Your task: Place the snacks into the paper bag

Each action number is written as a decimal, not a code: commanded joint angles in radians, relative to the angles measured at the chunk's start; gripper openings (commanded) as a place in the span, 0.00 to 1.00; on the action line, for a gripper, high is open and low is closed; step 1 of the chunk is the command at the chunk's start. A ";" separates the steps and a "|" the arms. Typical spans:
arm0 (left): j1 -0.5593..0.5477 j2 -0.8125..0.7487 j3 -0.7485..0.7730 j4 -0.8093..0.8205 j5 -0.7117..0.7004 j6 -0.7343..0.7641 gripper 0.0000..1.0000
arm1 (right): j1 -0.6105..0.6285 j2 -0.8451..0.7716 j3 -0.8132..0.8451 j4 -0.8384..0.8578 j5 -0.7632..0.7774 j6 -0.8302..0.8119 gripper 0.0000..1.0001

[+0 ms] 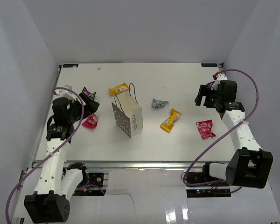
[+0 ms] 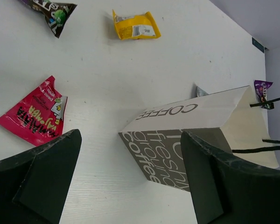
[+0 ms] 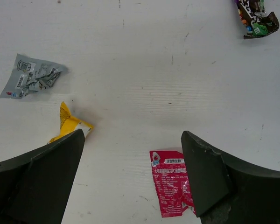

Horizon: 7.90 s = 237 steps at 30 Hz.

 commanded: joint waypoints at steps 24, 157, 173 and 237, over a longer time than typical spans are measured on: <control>0.000 -0.005 -0.040 0.000 0.088 -0.054 0.98 | 0.167 0.503 0.471 -0.736 -0.488 -2.188 0.90; -0.114 0.798 0.170 -0.002 -0.385 0.274 0.67 | 0.236 -0.103 0.002 -0.019 -0.777 -0.651 0.97; -0.134 0.399 0.127 0.042 -0.145 0.180 0.06 | 0.212 -0.122 -0.012 -0.042 -0.756 -0.670 0.97; -0.387 0.326 0.281 0.562 0.287 -0.165 0.09 | 0.186 -0.101 -0.081 -0.087 -0.722 -0.731 0.97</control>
